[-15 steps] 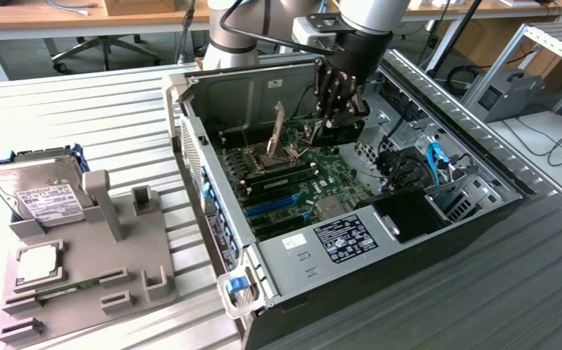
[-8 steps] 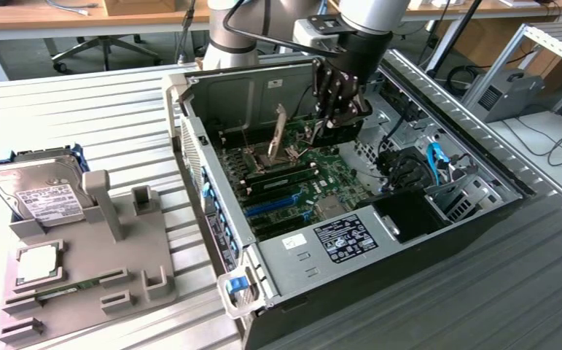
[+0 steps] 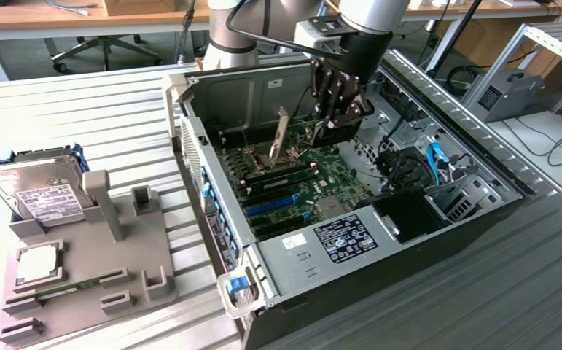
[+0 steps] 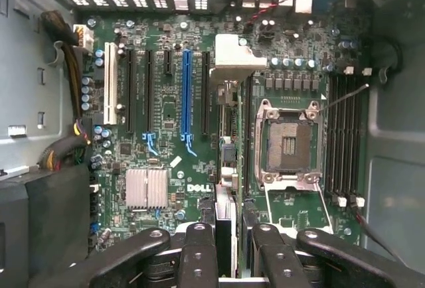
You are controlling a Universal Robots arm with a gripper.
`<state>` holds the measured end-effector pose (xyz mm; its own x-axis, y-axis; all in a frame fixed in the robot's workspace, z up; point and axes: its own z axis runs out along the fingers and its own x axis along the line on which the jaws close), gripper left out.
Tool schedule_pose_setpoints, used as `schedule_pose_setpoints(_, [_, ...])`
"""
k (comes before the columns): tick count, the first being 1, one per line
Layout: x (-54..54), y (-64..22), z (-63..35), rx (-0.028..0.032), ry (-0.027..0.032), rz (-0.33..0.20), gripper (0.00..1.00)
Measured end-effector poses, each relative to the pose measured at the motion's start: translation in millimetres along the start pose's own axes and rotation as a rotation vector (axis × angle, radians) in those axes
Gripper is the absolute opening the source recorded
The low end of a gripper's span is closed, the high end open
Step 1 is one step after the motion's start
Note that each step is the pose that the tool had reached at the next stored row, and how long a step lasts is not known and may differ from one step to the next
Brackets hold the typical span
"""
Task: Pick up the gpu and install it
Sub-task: 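Insert the gpu into the slot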
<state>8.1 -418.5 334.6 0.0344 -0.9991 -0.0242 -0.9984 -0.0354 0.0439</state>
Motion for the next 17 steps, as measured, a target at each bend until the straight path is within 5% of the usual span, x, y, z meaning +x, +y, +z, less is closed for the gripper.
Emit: schedule_pose_setpoints(17, [0.0, 0.0, 0.0, -0.0025, 0.0045, -0.101, 0.26])
